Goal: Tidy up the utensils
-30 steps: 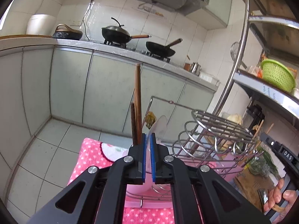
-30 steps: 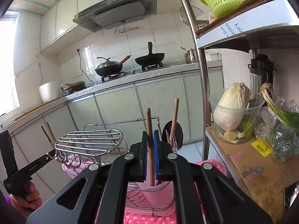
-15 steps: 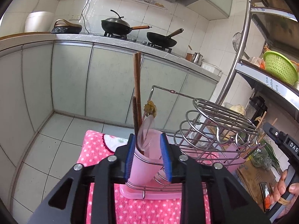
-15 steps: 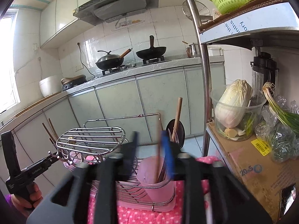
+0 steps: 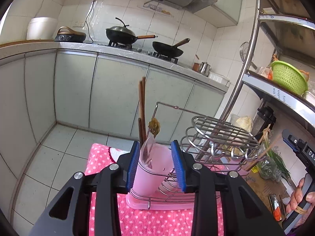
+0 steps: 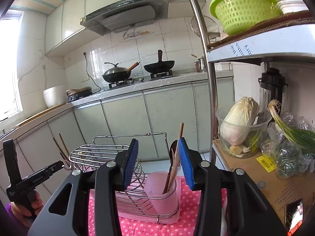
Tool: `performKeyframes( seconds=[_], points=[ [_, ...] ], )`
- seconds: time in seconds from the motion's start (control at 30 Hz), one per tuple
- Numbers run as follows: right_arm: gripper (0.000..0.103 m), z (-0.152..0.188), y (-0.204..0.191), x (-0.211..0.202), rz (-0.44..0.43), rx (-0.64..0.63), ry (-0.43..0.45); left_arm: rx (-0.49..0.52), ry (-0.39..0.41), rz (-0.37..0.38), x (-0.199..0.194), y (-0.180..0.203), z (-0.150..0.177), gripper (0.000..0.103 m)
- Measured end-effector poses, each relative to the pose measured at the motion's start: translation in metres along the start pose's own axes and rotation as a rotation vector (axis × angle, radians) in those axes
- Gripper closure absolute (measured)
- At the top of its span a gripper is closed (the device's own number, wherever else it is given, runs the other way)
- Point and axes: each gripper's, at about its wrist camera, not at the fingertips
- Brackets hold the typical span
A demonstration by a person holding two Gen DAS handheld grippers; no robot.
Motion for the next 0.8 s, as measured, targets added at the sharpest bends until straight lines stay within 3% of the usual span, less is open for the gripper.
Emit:
performKeyframes(
  seconds=[0.23, 0.33, 0.43, 0.8],
  points=[
    [0.059, 0.008, -0.013, -0.02, 0.009, -0.034, 0.025, 0.019, 0.013, 0.004, -0.02, 0.006, 0.004, 0.059],
    [0.049, 0.014, -0.017, -0.028, -0.009, -0.028, 0.024, 0.027, 0.017, 0.007, -0.029, 0.007, 0.007, 0.058],
    [0.047, 0.023, -0.023, -0.032, -0.019, -0.029, 0.015, 0.048, 0.019, 0.013, -0.039, 0.012, 0.013, 0.057],
    [0.04, 0.074, -0.035, -0.025, -0.036, 0.002, -0.089, 0.084, -0.05, 0.004, -0.048, 0.029, 0.045, 0.048]
  ],
)
Point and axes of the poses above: each gripper's, at about its wrist camera, not at the fingertips, and x roughly the way its jaws point, y to its right, z to its underside, and after that the axes turned 11 degrees about -y, right-handed
